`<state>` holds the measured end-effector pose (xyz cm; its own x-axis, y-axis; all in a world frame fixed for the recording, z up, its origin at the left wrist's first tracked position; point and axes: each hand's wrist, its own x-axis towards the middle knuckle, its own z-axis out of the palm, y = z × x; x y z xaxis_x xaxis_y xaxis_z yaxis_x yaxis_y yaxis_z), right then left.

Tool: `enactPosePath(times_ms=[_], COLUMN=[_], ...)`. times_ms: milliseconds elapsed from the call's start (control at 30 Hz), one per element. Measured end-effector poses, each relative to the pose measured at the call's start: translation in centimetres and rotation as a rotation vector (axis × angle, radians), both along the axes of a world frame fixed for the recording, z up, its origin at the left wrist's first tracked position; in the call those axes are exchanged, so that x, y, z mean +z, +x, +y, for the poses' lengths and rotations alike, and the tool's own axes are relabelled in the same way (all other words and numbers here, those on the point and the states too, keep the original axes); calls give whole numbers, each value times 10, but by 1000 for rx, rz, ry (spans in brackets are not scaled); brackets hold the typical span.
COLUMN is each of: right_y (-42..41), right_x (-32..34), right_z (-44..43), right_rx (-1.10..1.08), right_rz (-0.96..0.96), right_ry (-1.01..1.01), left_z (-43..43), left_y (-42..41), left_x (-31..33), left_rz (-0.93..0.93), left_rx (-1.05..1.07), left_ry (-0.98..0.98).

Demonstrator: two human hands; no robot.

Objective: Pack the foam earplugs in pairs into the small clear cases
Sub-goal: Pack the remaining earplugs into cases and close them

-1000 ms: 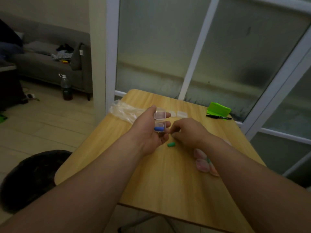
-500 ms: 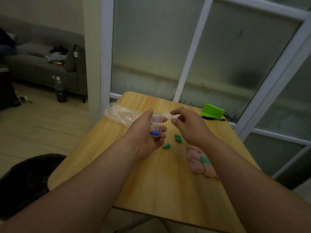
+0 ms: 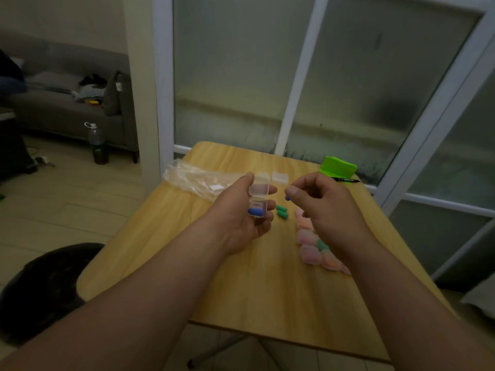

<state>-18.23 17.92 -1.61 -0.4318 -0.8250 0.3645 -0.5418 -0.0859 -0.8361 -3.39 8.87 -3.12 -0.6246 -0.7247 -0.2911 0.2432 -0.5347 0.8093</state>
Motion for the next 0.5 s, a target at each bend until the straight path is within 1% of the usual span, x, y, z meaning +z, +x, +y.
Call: enactPosePath(times_ms=[233, 333, 500], right_y=[8, 9, 15], right_x=[-2, -4, -9], right_z=[-1, 0, -2], right_rx=[76, 95, 15], right_rz=[13, 77, 242], right_ry=[-6, 12, 22], left_z=[5, 6, 7], left_y=[-9, -9, -7], left_x=[-5, -4, -4], left_rz=[-10, -14, -10], left_rx=[-15, -25, -20], left_ry=[41, 31, 37])
